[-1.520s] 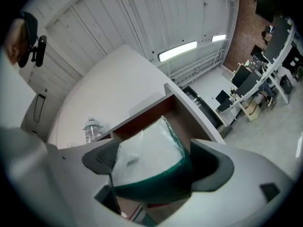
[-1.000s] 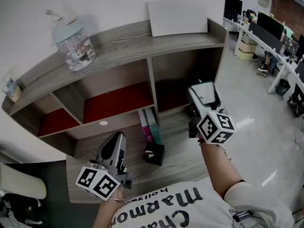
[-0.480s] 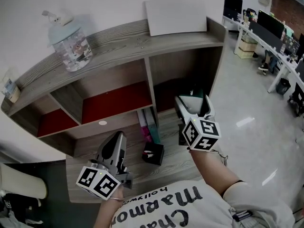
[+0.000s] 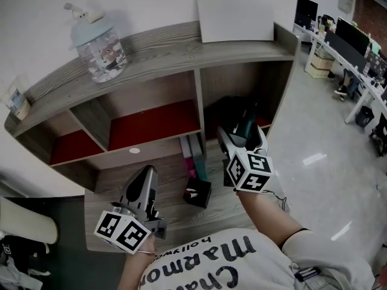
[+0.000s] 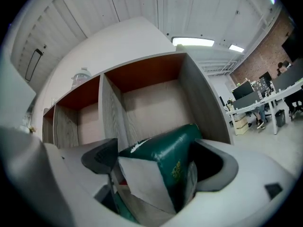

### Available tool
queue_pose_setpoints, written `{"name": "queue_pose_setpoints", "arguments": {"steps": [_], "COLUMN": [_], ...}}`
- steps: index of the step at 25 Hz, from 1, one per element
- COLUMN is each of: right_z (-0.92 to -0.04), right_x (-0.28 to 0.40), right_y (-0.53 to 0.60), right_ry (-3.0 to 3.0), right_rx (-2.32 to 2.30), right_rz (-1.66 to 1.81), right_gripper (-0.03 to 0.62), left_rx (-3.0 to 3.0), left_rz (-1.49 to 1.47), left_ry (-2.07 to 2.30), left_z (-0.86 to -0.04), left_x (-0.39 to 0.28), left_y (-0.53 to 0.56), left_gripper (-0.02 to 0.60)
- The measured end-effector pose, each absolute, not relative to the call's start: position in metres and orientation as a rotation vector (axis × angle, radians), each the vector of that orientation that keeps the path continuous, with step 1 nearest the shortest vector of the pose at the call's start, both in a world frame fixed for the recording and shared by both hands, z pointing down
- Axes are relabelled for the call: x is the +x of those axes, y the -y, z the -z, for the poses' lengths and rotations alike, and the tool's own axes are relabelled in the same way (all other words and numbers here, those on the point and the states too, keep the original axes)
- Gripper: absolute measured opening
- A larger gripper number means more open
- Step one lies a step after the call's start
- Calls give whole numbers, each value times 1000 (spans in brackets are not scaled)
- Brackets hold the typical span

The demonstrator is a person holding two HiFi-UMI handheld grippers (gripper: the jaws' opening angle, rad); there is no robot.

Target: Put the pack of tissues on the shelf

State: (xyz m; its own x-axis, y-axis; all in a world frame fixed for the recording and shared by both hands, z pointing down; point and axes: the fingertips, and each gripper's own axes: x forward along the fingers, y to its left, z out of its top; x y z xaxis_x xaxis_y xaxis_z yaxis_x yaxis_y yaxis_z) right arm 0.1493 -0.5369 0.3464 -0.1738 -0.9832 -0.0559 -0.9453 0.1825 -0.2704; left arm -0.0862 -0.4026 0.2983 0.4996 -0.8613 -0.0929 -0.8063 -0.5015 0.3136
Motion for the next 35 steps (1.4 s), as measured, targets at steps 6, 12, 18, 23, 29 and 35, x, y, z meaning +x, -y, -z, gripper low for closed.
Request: {"name": "queue_pose_setpoints", "arguments": {"steps": [6, 12, 18, 23, 29, 35], "right_z": [-347, -349, -349, -347, -346, -349], "right_x": [140, 130, 119, 110, 100, 99], "right_y": [534, 530, 523, 520, 523, 531], "right_ry": [-2237, -2258, -2273, -2304, -2342, -2366], "right_rx": [-1857, -1835, -1812, -1781, -1769, -1747], "right_rz": [274, 282, 293, 282, 250, 259], "right_gripper": [492, 492, 492, 491, 491, 492], "left_rx": [2492, 2490, 2483, 2480, 2474, 2464], "left_rz": [355, 352, 345, 343, 343, 345], "left_ry": [1461, 1481, 1487, 1491, 1492, 1502], "left_z": [-298, -297, -299, -299, -301, -302], "left_x": [-96, -99, -100, -100, -101, -104], "left_y": [398, 395, 396, 399, 402, 402], "left_gripper": [18, 18, 18, 18, 18, 18]}}
